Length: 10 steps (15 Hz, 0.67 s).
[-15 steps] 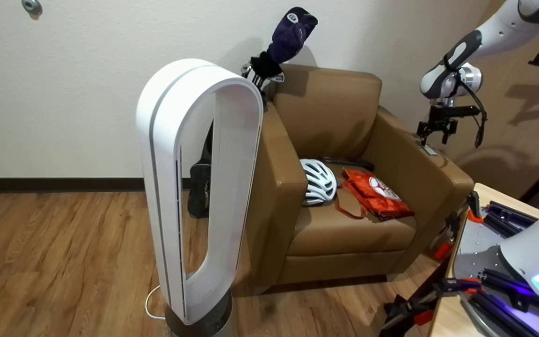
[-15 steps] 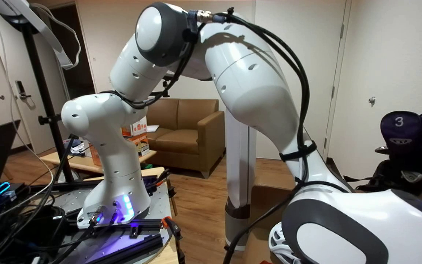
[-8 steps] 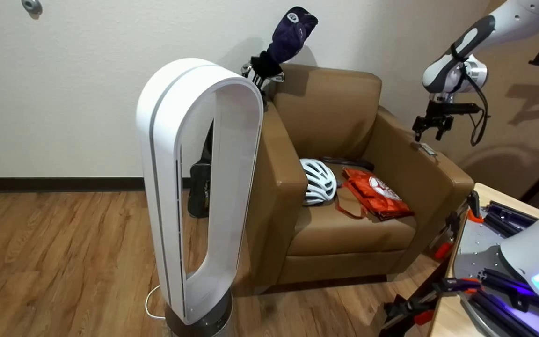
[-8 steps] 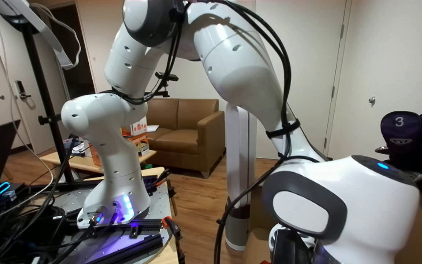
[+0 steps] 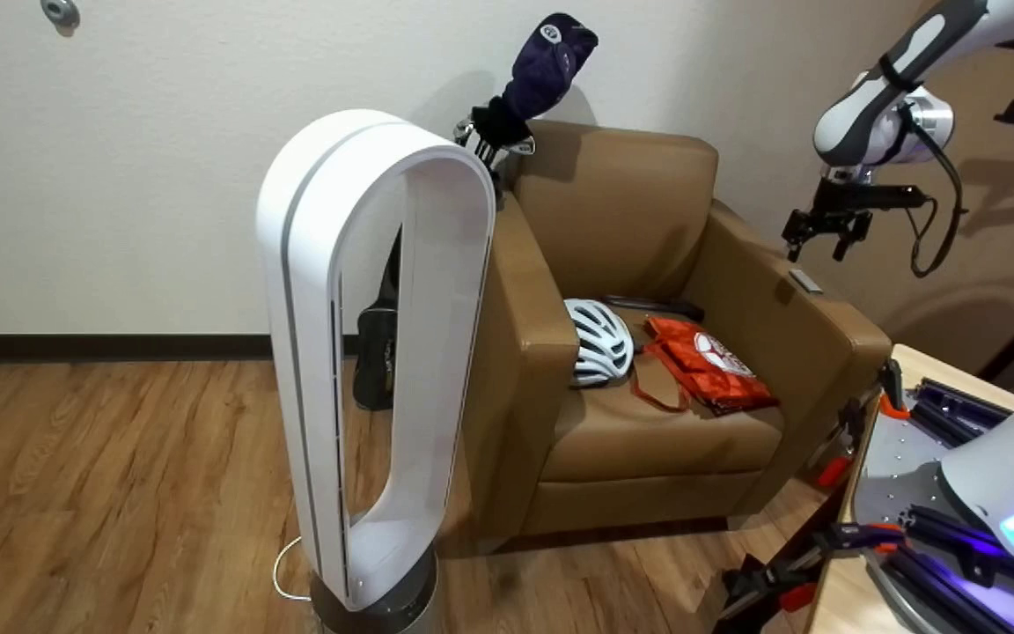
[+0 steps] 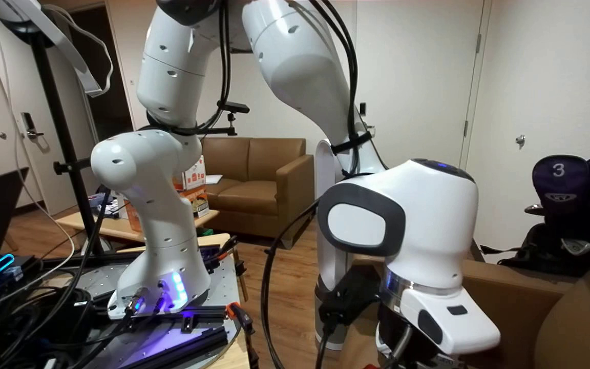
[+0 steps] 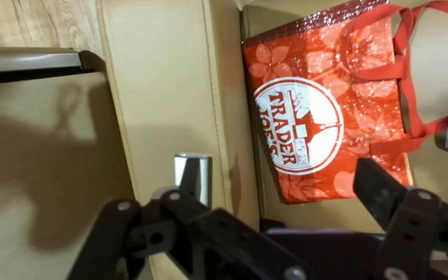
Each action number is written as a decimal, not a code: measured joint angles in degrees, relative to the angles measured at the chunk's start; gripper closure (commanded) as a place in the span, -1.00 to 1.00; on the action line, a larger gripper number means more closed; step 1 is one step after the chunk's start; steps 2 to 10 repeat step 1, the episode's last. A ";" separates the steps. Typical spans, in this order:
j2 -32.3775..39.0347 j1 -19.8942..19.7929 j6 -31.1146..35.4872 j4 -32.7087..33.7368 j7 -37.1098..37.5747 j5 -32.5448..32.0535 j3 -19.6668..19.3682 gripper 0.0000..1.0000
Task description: Take the object on the right arm of the sofa and place it on the left arm
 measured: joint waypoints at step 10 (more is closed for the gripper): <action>-0.90 1.28 0.02 -1.16 0.39 -0.01 -0.51 -1.00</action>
